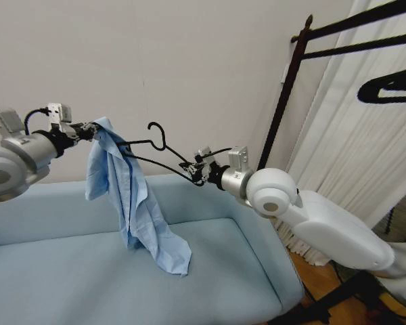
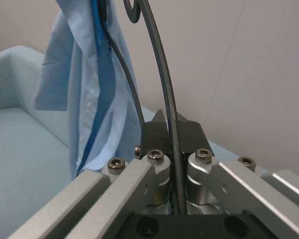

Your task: Pick up the clothes from the sofa and hang them on the clothes hanger.

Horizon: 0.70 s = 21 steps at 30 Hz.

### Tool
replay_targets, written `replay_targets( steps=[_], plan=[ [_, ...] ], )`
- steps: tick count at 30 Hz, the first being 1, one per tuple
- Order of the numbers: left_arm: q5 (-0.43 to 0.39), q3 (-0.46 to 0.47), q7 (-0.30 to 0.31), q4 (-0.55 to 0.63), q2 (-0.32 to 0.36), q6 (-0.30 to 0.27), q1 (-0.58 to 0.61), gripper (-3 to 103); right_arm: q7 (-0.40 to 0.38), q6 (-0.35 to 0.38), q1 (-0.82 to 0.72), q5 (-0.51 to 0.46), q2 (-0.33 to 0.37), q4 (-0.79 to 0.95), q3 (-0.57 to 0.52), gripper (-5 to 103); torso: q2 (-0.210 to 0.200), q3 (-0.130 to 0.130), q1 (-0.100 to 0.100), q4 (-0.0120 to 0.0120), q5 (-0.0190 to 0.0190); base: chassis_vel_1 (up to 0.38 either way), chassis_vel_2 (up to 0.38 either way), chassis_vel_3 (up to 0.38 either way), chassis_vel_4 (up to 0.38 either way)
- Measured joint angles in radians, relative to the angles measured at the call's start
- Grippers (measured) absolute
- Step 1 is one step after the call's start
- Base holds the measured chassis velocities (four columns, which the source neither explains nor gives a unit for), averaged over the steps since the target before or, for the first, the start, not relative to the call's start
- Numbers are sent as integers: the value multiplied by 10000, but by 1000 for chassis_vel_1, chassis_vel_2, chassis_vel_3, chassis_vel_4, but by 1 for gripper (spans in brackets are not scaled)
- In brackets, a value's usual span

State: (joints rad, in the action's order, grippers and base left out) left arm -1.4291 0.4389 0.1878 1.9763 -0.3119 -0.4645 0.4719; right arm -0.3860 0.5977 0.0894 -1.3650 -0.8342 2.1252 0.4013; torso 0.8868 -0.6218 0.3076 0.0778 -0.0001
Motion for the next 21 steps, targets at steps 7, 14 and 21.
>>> replay_targets(
  steps=[7,14,21],
  plan=[
    [67,-46,-3,-2,-153,0,-22,0,35,-80,232,-265,-108,-38,21,2,0,0,0,3,0,0,0,0,0],
    [78,-23,95,144,-179,-6,17,0,-141,87,328,-237,-421,-413,39,2,0,0,0,1,0,0,0,0,0],
    [57,-11,102,181,-127,-8,-53,0,-121,9,296,-181,-673,-508,350,2,0,0,0,2,1,0,0,0,0]
  ],
)
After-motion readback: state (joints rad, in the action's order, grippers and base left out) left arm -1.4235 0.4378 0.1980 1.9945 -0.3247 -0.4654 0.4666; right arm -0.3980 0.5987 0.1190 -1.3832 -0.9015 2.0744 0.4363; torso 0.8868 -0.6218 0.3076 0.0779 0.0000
